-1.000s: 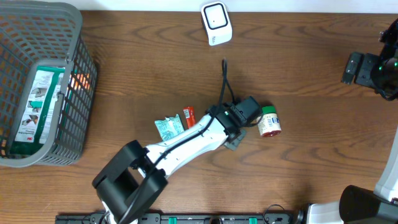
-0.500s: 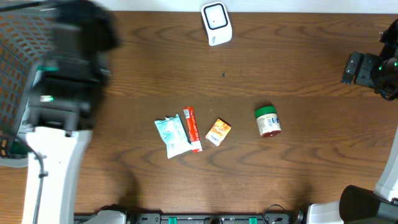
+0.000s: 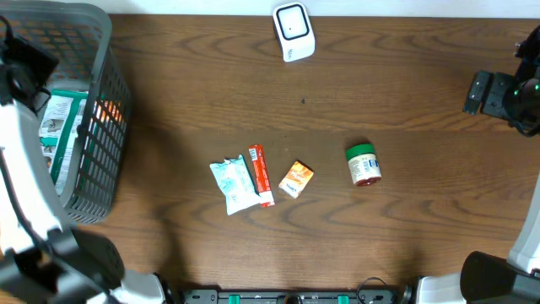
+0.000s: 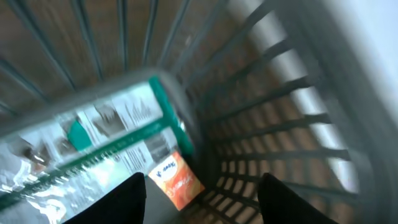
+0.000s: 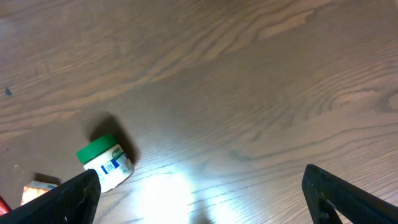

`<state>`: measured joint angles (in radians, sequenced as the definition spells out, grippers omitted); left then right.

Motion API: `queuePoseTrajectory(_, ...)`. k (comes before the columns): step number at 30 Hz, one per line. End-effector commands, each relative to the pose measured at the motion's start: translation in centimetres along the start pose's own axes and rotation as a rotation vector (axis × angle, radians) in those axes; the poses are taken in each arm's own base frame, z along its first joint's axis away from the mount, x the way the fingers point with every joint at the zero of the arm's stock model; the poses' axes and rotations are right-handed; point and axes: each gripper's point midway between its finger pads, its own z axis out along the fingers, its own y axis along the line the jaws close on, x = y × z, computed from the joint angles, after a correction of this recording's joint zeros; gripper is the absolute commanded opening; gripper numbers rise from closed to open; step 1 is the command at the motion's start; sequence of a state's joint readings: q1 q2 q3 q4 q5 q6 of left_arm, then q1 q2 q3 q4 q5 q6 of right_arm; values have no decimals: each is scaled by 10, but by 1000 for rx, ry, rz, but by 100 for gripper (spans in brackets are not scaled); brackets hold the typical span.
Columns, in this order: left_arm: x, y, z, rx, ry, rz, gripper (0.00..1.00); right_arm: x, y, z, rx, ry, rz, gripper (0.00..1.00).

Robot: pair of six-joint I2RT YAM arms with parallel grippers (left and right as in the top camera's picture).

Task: Scan the item barcode
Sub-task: 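Return the left gripper into the basket and grasp another tissue pack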

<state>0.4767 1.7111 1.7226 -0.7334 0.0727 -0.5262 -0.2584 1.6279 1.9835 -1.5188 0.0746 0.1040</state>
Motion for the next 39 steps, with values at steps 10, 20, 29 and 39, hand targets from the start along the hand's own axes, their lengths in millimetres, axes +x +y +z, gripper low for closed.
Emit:
queuePoseTrajectory(10,107,27,129,-5,469,-196,57,-2,-1,-1,0,-7,19,99)
queuePoseTrajectory(20,140,48,164,-79,550,-219,57,-2,0,-1,-1,-7,17,99)
queuePoseTrajectory(29,140,44,164,-82,519,-196,57,-2,-1,-1,-1,-7,18,99)
queuePoseTrajectory(39,77,11,100,35,353,-183,58,-2,0,-1,-1,-7,17,99)
